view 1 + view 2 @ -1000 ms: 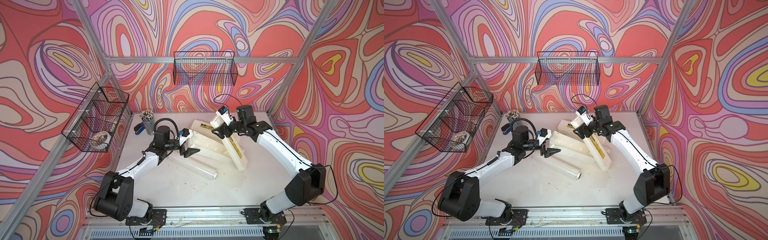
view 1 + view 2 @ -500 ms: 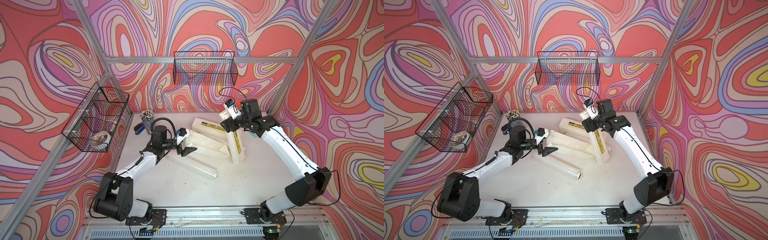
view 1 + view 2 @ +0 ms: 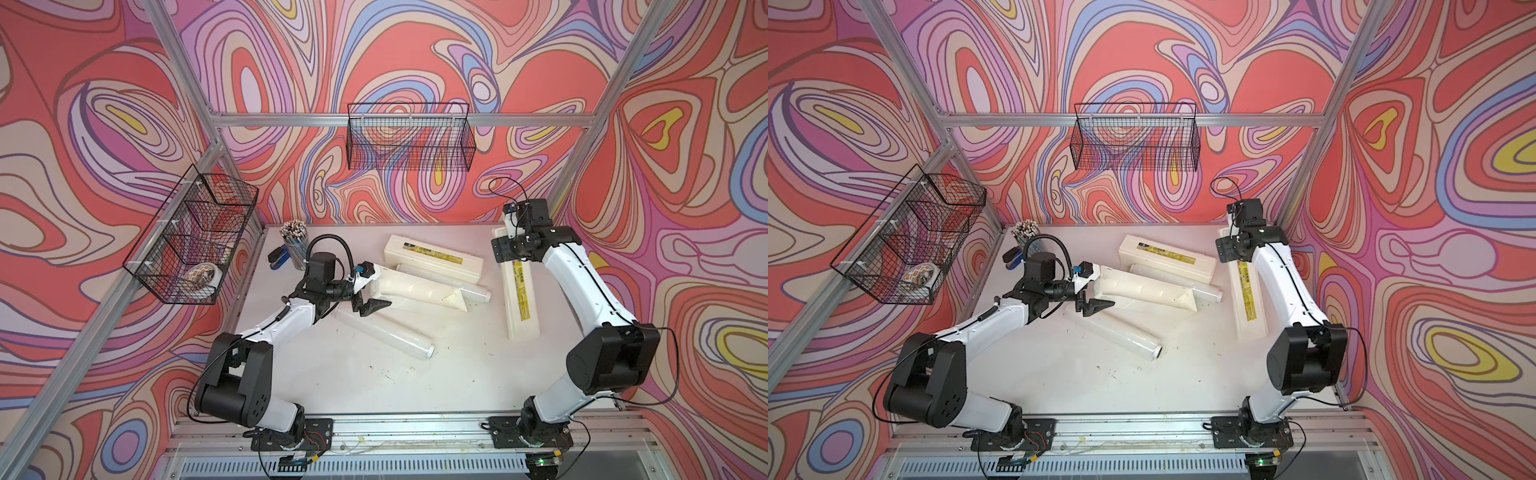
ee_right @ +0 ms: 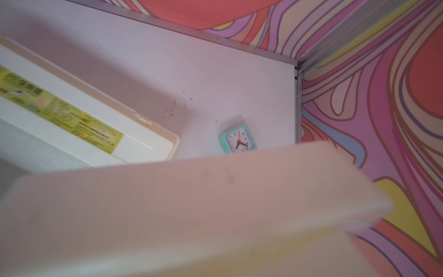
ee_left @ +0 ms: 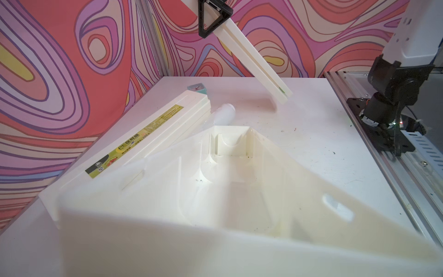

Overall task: Put plastic wrap rolls into dispensers
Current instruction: Place the plastic wrap cutting box at the center of the board.

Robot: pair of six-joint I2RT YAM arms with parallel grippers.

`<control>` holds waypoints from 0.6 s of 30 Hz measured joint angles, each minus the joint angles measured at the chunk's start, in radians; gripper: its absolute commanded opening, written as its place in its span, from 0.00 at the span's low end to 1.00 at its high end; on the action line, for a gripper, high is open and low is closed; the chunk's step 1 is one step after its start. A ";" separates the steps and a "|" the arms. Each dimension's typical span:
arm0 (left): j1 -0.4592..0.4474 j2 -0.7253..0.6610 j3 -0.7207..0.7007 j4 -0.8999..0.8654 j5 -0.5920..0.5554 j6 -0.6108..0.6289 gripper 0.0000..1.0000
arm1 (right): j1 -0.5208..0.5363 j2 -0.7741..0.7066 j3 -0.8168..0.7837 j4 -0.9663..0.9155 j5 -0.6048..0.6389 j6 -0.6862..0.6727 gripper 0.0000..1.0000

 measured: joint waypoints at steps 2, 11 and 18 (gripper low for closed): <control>0.009 0.018 0.006 -0.031 -0.007 0.030 0.00 | -0.043 0.053 -0.009 0.024 0.011 0.008 0.30; 0.053 0.105 0.080 -0.245 -0.068 0.215 0.00 | -0.108 0.307 -0.074 0.121 0.022 0.041 0.40; 0.063 0.153 0.127 -0.385 -0.132 0.339 0.12 | -0.108 0.386 -0.070 0.131 -0.006 0.081 0.98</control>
